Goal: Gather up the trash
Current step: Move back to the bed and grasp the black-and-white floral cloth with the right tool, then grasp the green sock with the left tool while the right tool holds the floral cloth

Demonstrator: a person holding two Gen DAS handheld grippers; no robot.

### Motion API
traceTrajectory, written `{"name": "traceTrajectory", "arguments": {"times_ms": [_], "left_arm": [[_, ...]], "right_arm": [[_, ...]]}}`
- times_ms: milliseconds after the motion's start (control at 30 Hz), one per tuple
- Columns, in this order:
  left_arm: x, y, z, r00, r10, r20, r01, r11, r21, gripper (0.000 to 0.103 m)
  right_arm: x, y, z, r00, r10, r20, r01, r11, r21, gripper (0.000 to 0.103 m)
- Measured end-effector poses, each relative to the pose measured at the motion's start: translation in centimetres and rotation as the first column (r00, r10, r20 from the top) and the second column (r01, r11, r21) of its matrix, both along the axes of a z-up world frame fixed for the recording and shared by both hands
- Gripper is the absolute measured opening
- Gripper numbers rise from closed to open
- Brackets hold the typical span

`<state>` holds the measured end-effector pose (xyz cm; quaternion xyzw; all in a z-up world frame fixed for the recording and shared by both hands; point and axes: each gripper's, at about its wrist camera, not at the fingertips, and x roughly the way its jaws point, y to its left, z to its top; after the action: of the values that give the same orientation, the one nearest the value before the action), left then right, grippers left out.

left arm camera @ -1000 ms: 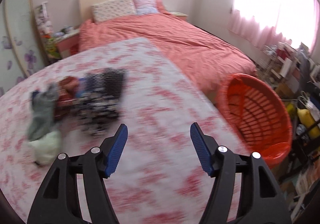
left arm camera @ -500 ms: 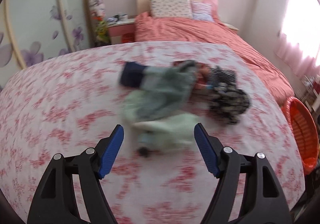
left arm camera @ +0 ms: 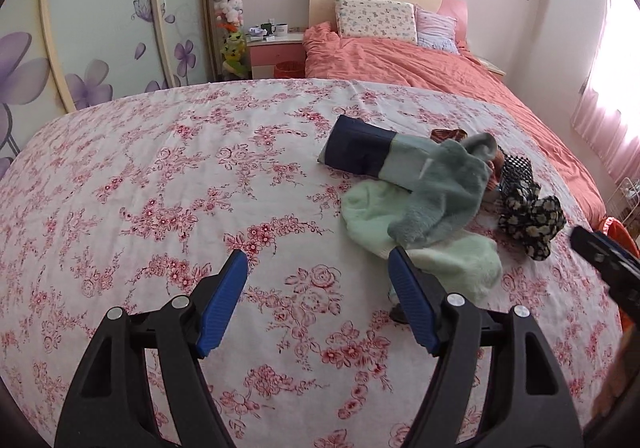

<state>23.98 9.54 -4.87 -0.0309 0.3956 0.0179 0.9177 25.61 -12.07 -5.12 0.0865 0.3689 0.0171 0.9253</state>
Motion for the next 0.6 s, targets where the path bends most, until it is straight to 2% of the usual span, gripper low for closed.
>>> {"name": "traceTrajectory", "arguments": {"times_ms": [200,267,300,400,600], "left_arm": [[0.9,-0.5,0.0,1.000,-0.022,0.004,0.022,1.000,-0.015,0.072],[1.2,-1.1,0.0,0.999,-0.034,0.007,0.034,0.999,-0.016,0.072],[1.4,-1.4,0.1,0.999,-0.041,0.007,0.041,0.999,-0.017,0.072],[2.0,-2.6,0.2,0.997,-0.072,0.010,0.072,0.997,-0.026,0.072],[3.3,-5.6,0.2,0.991,-0.135,0.009,0.135,0.991,0.001,0.072]], "right_arm": [[3.2,1.1,-1.3,0.999,-0.010,-0.048,0.011,1.000,0.022,0.064],[4.0,1.2,-2.1,0.997,-0.012,-0.077,0.013,1.000,0.014,0.040],[4.3,1.2,-2.6,0.995,0.000,-0.097,0.001,1.000,0.010,0.024],[3.7,1.1,-2.8,0.996,0.021,-0.085,-0.020,1.000,0.006,0.013],[0.6,-2.3,-1.8,0.998,-0.041,-0.040,0.041,0.999,0.003,0.012]]}}
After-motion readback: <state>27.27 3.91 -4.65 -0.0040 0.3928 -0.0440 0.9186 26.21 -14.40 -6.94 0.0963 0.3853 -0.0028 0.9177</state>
